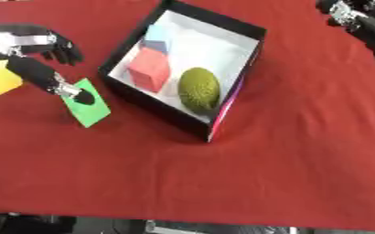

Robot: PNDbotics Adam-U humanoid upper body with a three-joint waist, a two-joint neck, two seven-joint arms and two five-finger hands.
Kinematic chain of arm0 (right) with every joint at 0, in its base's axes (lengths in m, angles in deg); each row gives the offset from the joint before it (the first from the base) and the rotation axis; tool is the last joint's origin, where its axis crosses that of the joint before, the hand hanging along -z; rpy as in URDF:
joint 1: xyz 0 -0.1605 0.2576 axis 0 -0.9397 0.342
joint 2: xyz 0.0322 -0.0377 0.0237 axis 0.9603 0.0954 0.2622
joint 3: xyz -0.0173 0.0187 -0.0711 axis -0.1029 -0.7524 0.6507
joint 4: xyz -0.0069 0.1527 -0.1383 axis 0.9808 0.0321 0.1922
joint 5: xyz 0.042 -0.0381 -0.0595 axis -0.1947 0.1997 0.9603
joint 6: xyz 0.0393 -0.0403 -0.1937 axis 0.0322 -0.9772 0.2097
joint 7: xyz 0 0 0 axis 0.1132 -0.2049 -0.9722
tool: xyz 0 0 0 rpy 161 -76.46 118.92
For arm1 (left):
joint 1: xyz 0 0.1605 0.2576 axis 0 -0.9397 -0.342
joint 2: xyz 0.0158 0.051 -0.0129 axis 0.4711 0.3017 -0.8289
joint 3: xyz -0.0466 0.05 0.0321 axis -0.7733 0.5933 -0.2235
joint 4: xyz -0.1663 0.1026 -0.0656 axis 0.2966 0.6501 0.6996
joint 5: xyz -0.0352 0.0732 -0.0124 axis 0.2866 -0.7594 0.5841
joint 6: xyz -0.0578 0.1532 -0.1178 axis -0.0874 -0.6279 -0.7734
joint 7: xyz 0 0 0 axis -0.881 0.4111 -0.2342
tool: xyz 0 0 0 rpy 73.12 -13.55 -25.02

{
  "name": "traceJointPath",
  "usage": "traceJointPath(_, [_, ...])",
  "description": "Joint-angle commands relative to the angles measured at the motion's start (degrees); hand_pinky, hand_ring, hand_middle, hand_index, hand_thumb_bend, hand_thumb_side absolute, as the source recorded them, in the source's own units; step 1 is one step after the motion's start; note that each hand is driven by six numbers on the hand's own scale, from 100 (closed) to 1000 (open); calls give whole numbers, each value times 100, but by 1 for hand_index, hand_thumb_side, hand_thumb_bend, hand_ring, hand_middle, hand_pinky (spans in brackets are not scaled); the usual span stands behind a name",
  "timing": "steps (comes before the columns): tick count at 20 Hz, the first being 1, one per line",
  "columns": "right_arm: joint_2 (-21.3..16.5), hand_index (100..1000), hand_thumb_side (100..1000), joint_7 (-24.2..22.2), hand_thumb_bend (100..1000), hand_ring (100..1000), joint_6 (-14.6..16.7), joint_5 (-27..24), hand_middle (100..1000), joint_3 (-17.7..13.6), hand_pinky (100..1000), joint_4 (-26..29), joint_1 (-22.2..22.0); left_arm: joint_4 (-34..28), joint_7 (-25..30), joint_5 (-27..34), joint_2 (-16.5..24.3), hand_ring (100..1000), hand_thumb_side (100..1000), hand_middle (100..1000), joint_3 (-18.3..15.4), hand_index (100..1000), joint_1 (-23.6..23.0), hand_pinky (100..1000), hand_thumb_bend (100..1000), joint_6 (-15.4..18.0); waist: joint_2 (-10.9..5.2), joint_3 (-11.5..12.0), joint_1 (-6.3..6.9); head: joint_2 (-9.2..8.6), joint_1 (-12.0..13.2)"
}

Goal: Pick up objects on the table and place them in the box.

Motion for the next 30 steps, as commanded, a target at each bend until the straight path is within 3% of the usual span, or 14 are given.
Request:
traceJointPath(1, [-117, 868, 611, -12, 100, 899, 9, 40, 765, -32, 903, 25, 46, 94, 499, -60, 52, 816, 601, 732, 0, 841, 125, 872, 835, -350, -108, 7, 0, -8, 15])
traceJointPath(30, [-86, 866, 625, -65, 100, 901, 26, 132, 766, -21, 904, -34, -13, 404, 667, -9, 41, 824, 648, 747, 84, 864, 8, 875, 841, -508, -104, 21, 24, 10, 60])
